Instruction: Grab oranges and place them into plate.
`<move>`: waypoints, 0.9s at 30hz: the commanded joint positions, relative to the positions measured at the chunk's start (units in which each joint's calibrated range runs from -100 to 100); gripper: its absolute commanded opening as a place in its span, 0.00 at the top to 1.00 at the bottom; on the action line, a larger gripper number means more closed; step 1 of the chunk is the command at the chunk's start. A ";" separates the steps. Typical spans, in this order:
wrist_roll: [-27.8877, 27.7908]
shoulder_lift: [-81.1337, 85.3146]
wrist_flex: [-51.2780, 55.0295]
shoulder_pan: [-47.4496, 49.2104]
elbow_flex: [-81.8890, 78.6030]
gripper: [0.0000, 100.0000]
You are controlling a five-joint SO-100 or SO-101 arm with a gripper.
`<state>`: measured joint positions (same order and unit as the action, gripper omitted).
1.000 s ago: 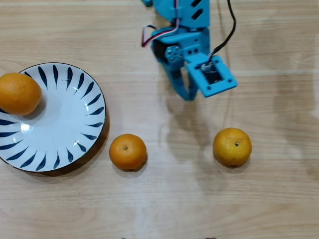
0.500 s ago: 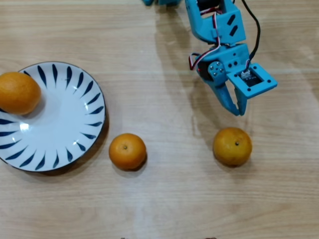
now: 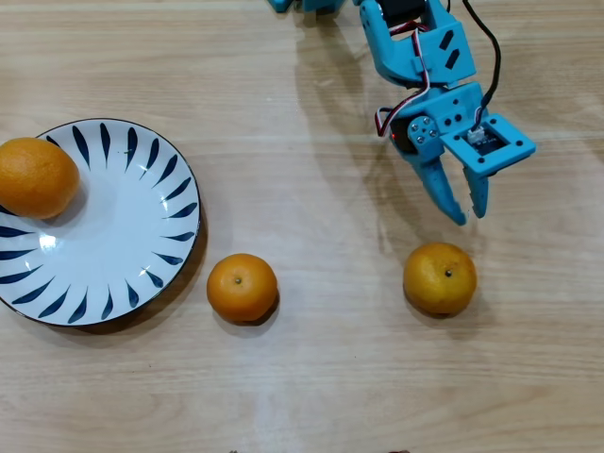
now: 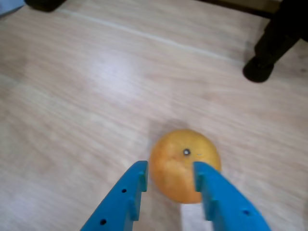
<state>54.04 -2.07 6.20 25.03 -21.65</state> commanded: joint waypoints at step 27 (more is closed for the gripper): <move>3.35 -16.19 -35.64 1.50 -4.93 0.63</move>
<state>57.12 -17.82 -27.91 26.64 -30.59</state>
